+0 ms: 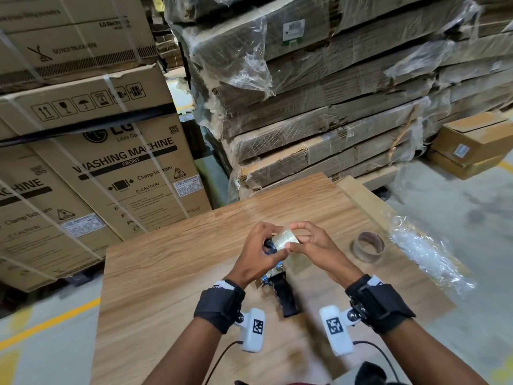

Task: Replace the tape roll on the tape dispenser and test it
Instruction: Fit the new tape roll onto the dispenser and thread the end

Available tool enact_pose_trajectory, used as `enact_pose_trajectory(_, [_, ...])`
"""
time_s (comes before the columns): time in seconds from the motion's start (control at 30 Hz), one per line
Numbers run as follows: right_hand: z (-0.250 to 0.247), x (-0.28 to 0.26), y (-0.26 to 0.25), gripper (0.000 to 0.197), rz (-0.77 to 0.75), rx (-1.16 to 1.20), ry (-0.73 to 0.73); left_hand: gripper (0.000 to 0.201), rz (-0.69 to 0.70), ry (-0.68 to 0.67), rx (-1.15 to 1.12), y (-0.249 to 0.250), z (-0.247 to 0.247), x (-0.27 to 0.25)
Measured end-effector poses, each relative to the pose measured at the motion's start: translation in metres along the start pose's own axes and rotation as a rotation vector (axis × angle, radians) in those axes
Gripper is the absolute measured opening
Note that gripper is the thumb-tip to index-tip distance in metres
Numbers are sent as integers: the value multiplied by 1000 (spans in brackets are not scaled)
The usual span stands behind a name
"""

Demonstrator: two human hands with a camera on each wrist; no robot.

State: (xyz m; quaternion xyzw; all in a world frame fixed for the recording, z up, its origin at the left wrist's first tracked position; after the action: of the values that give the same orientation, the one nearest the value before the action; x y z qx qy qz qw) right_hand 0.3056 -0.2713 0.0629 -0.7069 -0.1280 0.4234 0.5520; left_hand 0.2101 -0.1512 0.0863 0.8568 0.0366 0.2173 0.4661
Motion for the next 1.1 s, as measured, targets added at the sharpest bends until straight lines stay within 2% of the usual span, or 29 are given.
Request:
enact_pose_trajectory(0.1, [-2,4,0,48,-5,-69,3,31,-10,5,14,0,-4,6])
enact_pose_trajectory(0.2, [-3,6,1,44,-17,-121,-49,16,-92,16,-61,-8,-4,8])
enact_pose_trajectory(0.33, [-1,6,2,43,-10,-206,-87,7,-181,0,-151,-17,-4,7])
enact_pose_trajectory(0.53, [-3,4,-2,38,-3,-317,-197,8,-366,-121,-507,-32,0,-8])
enact_pose_trajectory(0.67, [-4,10,-4,38,-23,-323,-173,6,-263,22,-304,-34,-8,-5])
enact_pose_trajectory(0.73, [-4,13,-5,37,-19,-326,-159,8,-255,83,-299,-35,-10,-5])
enact_pose_trajectory(0.93, [-1,14,-9,40,-29,-328,-221,8,-372,87,-588,-44,-5,-15])
enact_pose_trajectory(1.1, [-5,15,-10,46,18,-337,-233,14,-359,86,-786,-43,-7,-21])
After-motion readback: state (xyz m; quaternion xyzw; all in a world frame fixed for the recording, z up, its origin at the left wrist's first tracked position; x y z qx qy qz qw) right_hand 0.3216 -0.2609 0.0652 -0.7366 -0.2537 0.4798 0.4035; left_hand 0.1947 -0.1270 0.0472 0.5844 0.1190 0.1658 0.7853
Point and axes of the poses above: each hand's wrist, its own x-axis towards the middle knuckle, its own z-axis out of the palm, y = z × x, the point moved 7 cm from there along x, towards the middle knuckle, and after that the axes turned 14 degrees about z, right-handed, at the moved point
